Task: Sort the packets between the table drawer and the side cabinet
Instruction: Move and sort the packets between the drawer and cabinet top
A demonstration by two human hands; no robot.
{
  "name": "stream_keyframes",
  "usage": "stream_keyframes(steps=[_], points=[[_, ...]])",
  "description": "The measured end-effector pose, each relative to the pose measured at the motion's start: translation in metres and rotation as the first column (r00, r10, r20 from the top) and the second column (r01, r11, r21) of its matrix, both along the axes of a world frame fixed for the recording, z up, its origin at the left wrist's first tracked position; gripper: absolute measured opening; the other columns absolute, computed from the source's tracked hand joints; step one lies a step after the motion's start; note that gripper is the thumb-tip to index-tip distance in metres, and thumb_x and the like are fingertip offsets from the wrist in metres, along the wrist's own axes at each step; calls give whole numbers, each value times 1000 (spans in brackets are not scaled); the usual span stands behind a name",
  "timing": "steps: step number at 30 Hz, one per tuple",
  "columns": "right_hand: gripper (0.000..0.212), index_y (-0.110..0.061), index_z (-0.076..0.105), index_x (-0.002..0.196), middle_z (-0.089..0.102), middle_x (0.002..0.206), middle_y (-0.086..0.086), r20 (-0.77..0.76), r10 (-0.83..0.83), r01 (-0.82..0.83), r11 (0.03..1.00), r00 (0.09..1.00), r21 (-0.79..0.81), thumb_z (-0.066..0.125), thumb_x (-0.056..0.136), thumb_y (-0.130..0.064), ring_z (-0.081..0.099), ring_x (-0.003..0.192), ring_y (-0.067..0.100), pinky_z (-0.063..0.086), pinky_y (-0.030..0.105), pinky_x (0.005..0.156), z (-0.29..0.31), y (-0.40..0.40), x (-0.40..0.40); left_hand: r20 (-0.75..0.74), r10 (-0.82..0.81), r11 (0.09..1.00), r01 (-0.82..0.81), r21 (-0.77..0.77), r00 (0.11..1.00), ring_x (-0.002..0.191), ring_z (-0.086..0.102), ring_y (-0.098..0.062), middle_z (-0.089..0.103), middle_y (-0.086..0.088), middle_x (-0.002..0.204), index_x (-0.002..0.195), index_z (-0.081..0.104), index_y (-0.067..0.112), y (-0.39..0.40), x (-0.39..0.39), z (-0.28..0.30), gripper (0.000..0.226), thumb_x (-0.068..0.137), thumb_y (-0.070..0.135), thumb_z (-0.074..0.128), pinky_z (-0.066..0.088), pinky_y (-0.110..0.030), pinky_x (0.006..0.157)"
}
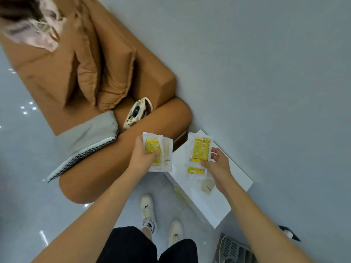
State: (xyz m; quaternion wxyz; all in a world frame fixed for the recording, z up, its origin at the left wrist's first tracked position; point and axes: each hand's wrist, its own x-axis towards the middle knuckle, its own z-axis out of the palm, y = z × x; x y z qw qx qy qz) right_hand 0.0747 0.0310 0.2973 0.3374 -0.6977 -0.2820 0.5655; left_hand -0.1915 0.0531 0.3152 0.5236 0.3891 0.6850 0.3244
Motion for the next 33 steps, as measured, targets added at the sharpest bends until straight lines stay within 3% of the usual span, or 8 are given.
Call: stream_keyframes(steps=[4, 8, 13, 20, 24, 30, 33], points=[[49, -25, 63, 116, 73, 114, 3, 3, 198, -198, 980, 980, 15, 75, 81, 7, 72, 103, 26, 60, 53, 88, 57, -10, -64, 30, 182, 983, -183, 15, 983, 103, 69, -20, 67, -3, 111, 119, 48, 24, -56, -61, 59, 51, 84, -3, 72, 61, -43, 84], [44, -21, 64, 111, 76, 110, 3, -24, 393, -392, 919, 919, 31, 74, 83, 11, 75, 97, 23, 62, 50, 85, 90, -24, -144, 25, 357, 933, -358, 33, 934, 91, 69, -11, 68, -1, 105, 118, 49, 21, -115, -134, 96, 49, 84, -2, 75, 56, -21, 66], [46, -21, 64, 115, 78, 107, 0, -95, 623, -622, 782, 777, 39, 74, 83, 11, 77, 94, 22, 62, 52, 83, 105, -35, -270, 45, 603, 797, -603, 8, 797, 95, 73, -19, 72, -3, 109, 118, 49, 25, -195, -239, 111, 51, 83, 2, 78, 62, -42, 81], [49, -15, 63, 112, 77, 106, 6, -144, 762, -761, 644, 631, 74, 72, 78, 20, 75, 98, 28, 61, 51, 86, 97, -65, -479, 94, 849, 524, -852, -7, 521, 100, 71, -19, 68, -2, 113, 124, 48, 22, -283, -387, 83, 52, 85, 2, 76, 61, -41, 85], [52, -14, 62, 116, 77, 108, 9, -168, 809, -813, 579, 563, 65, 72, 78, 19, 75, 96, 32, 61, 54, 84, 82, -85, -594, 120, 916, 388, -921, -25, 383, 98, 71, -18, 68, 1, 112, 122, 47, 27, -322, -482, 65, 51, 87, 6, 77, 60, -35, 79], [53, -12, 62, 119, 75, 111, 11, -109, 887, -888, 457, 449, 55, 74, 77, 17, 75, 97, 33, 58, 59, 89, 75, -111, -746, 115, 968, 229, -973, -30, 224, 102, 70, -19, 67, -1, 117, 117, 48, 32, -389, -595, 62, 46, 88, 9, 76, 61, -41, 85], [53, -15, 63, 120, 75, 110, 7, -63, 923, -922, 382, 379, 59, 75, 77, 14, 75, 97, 28, 60, 51, 87, 79, -120, -821, 108, 985, 138, -990, -41, 133, 104, 69, -18, 66, 0, 119, 123, 48, 29, -413, -641, 60, 50, 88, 8, 76, 61, -40, 85]])
